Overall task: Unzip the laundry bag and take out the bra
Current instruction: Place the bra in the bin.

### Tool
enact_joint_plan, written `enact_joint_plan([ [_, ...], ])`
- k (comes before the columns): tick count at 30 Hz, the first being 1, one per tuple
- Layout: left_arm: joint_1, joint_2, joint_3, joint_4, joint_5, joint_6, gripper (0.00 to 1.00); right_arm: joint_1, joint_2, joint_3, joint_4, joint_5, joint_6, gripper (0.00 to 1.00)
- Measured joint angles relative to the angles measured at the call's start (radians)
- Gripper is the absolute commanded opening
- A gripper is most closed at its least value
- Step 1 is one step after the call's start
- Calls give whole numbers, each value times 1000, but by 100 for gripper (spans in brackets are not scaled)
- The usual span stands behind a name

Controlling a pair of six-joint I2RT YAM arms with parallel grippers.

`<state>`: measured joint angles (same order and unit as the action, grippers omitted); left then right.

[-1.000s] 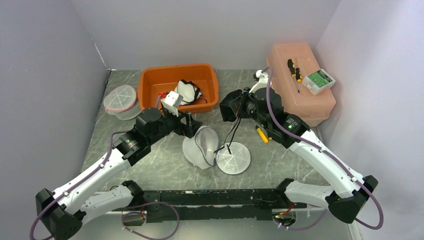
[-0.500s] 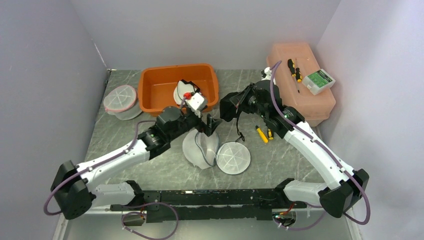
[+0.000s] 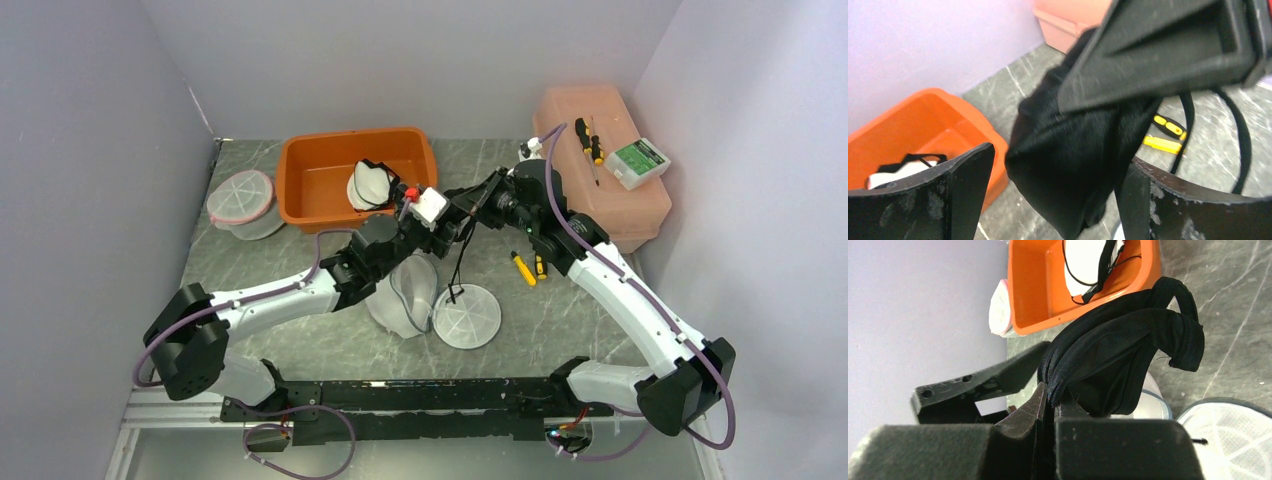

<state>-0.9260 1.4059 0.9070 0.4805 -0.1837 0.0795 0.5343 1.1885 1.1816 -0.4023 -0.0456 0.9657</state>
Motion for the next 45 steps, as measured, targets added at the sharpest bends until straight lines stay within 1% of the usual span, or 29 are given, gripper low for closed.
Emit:
enact_joint_plan([
  [3, -2, 19, 32, 14, -29, 18, 68, -3, 0, -7, 3, -21, 7, 0],
  [7, -5, 24, 42, 17, -33, 33, 48, -3, 0, -11, 18, -35, 11, 0],
  [10, -12, 24, 42, 18, -32, 33, 27, -3, 0, -12, 28, -43, 12, 0],
  [11, -12, 24, 42, 18, -31, 34, 20, -3, 1, -12, 32, -46, 11, 2],
  [12, -13, 24, 42, 17, -30, 33, 14, -3, 1, -12, 38, -49, 11, 7],
  [13, -14, 24, 42, 17, -27, 33, 7, -3, 1, -13, 42, -53, 11, 15],
  [14, -15, 24, 42, 16, -23, 36, 3, -3, 1, -13, 45, -58, 11, 30],
  [15, -16, 24, 42, 16, -23, 33, 3, -3, 1, -13, 48, -63, 10, 47],
  [16, -16, 24, 42, 16, -24, 35, 3, -3, 1, -13, 51, -70, 10, 62],
  [17, -15, 24, 41, 13, -24, 35, 3, -4, 1, -13, 54, -82, 8, 69],
  [19, -10, 22, 35, 15, -23, 35, 3, -5, -1, -13, 60, -106, -6, 78],
  [20, -8, 18, 29, 15, -23, 34, 3, -5, -2, -13, 60, -114, -11, 93],
  [21, -7, 14, 23, 13, -23, 34, 3, -5, -5, -13, 59, -122, -24, 99],
  [26, -8, -11, 14, 2, -25, 32, 3, -5, -17, 21, 20, -140, -106, 100],
  [30, -8, -47, 13, -29, -50, 31, 3, -5, -43, 100, -64, -136, -210, 100],
  [33, -2, -71, 22, -92, -97, 23, 3, -5, -116, 111, -102, -112, -280, 100],
  [36, 22, -73, 80, -209, -130, -6, 3, -5, -243, 92, -135, -83, -356, 100],
  [39, 90, -73, 180, -343, -142, -72, 3, -5, -352, 79, -148, -55, -423, 100],
  [40, 126, -73, 220, -388, -140, -100, 3, -5, -400, 61, -149, -39, -447, 100],
  [41, 162, -74, 254, -421, -138, -126, 3, -5, -412, 56, -150, -34, -453, 100],
  [45, 296, -75, 373, -529, -118, -216, 3, -6, -505, -61, -145, 2, -491, 98],
])
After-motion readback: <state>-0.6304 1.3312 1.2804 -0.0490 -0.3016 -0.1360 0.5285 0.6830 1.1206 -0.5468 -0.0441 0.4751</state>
